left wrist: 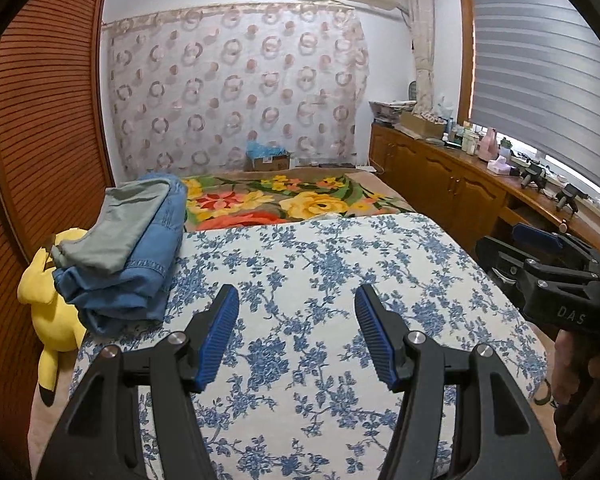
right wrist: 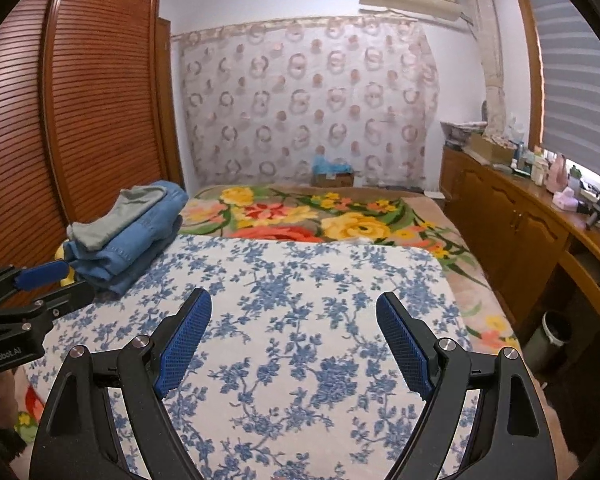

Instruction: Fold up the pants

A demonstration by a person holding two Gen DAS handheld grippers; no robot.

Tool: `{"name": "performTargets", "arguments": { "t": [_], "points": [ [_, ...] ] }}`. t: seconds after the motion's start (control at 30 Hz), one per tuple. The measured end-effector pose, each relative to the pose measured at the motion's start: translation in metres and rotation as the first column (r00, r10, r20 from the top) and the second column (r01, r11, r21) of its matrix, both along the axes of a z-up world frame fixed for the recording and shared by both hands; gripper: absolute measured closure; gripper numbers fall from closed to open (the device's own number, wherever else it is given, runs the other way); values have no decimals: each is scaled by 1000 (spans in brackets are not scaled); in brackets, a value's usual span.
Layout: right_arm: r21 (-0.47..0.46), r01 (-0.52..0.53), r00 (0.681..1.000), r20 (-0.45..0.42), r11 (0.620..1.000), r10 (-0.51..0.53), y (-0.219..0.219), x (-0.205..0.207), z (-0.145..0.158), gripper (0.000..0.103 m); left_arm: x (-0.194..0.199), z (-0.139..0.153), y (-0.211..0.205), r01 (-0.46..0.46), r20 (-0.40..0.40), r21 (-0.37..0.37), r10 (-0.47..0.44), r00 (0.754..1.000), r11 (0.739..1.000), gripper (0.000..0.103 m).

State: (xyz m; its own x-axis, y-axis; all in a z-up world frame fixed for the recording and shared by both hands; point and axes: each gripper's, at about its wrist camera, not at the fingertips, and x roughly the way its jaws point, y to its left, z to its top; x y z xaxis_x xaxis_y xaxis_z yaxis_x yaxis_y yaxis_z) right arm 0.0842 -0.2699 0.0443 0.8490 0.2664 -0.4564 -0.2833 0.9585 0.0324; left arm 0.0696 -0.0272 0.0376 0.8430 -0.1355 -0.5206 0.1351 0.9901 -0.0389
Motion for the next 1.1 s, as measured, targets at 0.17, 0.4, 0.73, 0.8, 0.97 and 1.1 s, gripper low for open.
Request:
{"name": "performTargets", "arguments": {
  "t": [0.17,0.4,0.73,0.8,0.97,1.1],
  "points": [
    [9,7,1000,30,1000,-7,-6,-9,11,17,-8,15,-4,-3,39,-2,3,999,1000,43],
    [32,8,997,81,999,-10,-9,-21,30,17,-26,33,-7,-11,91,11,10,996,1000,43],
    [41,11,993,121,999,-16,-6,-31,38,17,-39,45,1,-33,138,10,32,990,999,43],
    [38,10,992,123,999,-15,-5,-32,38,17,-39,45,4,-39,138,7,37,990,999,43],
    [33,13,992,125,999,-17,-2,-32,38,16,-37,46,7,-47,139,0,47,989,999,43],
    [34,13,992,124,999,-18,-2,-32,38,16,-39,45,7,-48,139,0,48,989,999,43]
  ]
}}
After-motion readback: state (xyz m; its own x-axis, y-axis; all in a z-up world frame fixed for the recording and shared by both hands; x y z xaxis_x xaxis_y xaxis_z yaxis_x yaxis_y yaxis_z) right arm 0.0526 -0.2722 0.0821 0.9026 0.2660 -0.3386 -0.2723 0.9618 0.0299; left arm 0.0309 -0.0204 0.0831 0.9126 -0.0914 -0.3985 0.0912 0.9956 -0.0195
